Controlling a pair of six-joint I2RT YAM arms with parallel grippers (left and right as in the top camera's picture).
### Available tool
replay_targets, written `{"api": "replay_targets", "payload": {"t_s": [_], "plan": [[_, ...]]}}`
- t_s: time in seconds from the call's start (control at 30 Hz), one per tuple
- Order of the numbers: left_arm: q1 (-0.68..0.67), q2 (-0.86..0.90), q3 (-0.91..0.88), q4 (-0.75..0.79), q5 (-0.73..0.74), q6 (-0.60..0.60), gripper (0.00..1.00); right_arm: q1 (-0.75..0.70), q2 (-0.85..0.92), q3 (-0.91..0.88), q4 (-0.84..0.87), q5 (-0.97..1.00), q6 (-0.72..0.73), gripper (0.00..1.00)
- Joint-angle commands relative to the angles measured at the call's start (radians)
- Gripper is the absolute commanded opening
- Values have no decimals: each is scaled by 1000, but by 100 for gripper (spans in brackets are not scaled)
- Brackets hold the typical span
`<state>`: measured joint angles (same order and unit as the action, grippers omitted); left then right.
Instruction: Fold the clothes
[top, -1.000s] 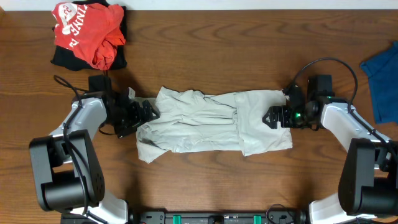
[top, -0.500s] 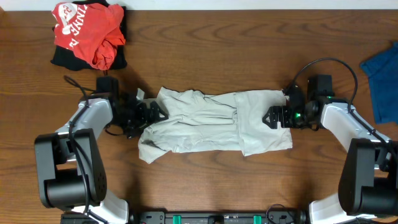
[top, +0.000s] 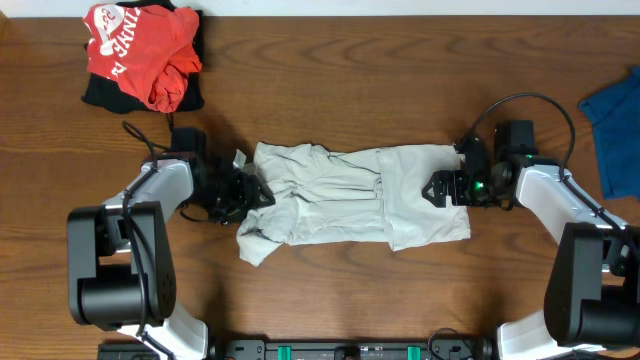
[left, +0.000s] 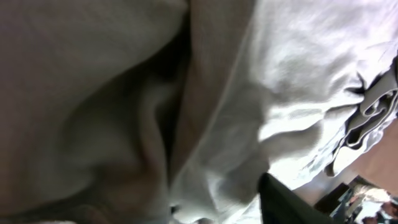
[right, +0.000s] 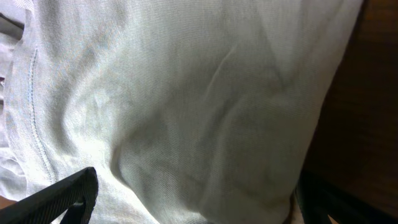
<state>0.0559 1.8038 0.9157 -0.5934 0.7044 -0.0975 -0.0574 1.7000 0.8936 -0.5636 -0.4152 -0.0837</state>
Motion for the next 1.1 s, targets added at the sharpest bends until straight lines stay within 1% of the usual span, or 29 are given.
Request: {"api": "replay_targets", "payload": {"t_s": [0.0,0.07,0.23,0.3,0.33,0.53,0.7,0.87,1.07], "plan": [[-11,59,-46,8,-96,10,50,12,-13,-6,-6,-4,8,99],[-11,59,-45,14,-111,10,39,12,-13,-6,-6,-4,8,99],[-11,59,-45,21,-182,10,19,12,-13,-6,-8,-4,8,99],[-11,59,-41,21,-199,10,9,12,-13,-6,-9,-3,8,99],[-10,59,-36,21,-201,10,6,12,-13,-6,-10,-3,8,99],[0,59,19,-6,-208,9,6,12,-13,-6,-17,-3,7,99],[0,54,110,-100,-344,-21,6,12,-13,-6,-23,3,-1,99],[0,24,208,-195,-466,-42,6,12,-13,-6,-32,50,1,99],[0,-22,298,-256,-486,-48,6,12,-13,-6,-44,54,1,99]]}}
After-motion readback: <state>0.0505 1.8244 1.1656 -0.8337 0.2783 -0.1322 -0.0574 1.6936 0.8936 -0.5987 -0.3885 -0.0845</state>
